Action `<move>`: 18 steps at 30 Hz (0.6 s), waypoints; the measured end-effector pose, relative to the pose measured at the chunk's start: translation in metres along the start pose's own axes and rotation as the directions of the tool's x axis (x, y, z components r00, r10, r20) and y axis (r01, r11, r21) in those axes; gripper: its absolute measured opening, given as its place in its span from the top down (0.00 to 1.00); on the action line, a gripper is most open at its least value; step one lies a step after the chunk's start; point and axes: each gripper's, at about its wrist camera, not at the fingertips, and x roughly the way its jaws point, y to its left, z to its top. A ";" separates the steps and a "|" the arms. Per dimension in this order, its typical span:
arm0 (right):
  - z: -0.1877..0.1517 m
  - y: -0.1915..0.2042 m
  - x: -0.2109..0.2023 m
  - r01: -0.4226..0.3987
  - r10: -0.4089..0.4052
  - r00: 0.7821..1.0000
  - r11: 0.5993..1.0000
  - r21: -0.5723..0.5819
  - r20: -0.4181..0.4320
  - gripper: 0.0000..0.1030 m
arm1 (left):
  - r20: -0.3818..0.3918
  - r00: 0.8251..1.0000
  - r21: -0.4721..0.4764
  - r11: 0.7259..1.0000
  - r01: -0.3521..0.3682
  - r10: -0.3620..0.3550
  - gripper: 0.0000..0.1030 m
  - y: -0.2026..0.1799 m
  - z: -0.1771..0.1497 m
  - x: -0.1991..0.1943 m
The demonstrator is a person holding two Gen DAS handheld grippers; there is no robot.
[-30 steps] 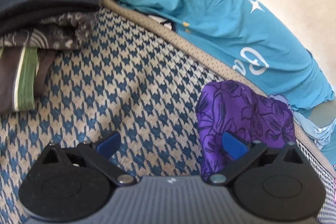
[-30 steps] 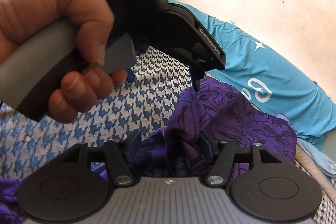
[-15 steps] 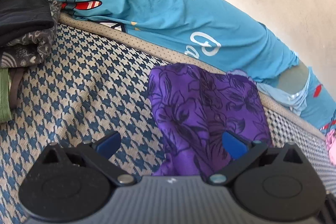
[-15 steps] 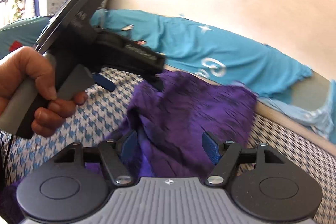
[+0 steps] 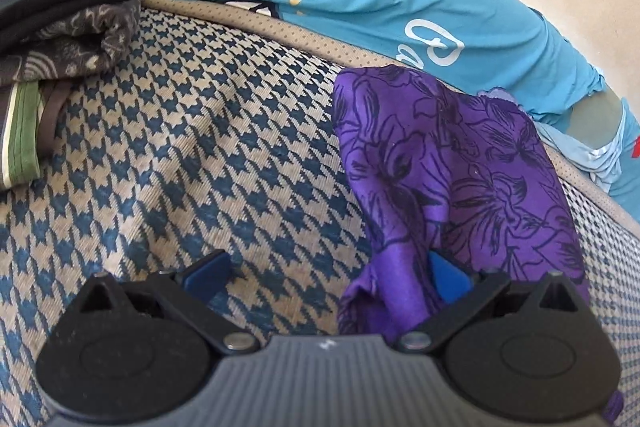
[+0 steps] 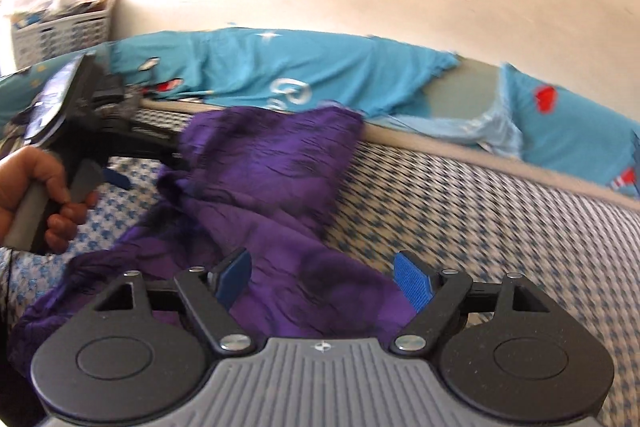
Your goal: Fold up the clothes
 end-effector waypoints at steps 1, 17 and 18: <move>-0.002 -0.005 0.000 0.010 -0.010 1.000 1.000 0.018 -0.011 0.24 | 0.005 1.000 -0.007 1.000 0.003 -0.003 0.00 0.001 -0.001 -0.001; -0.049 -0.070 0.028 0.065 -0.041 0.996 0.938 0.342 -0.076 0.24 | -0.001 0.999 -0.111 0.993 0.043 -0.044 0.00 0.020 -0.051 -0.063; -0.050 -0.070 0.030 0.056 -0.034 0.997 0.935 0.350 -0.068 0.24 | -0.001 0.999 -0.100 0.994 0.042 -0.042 0.00 0.019 -0.056 -0.066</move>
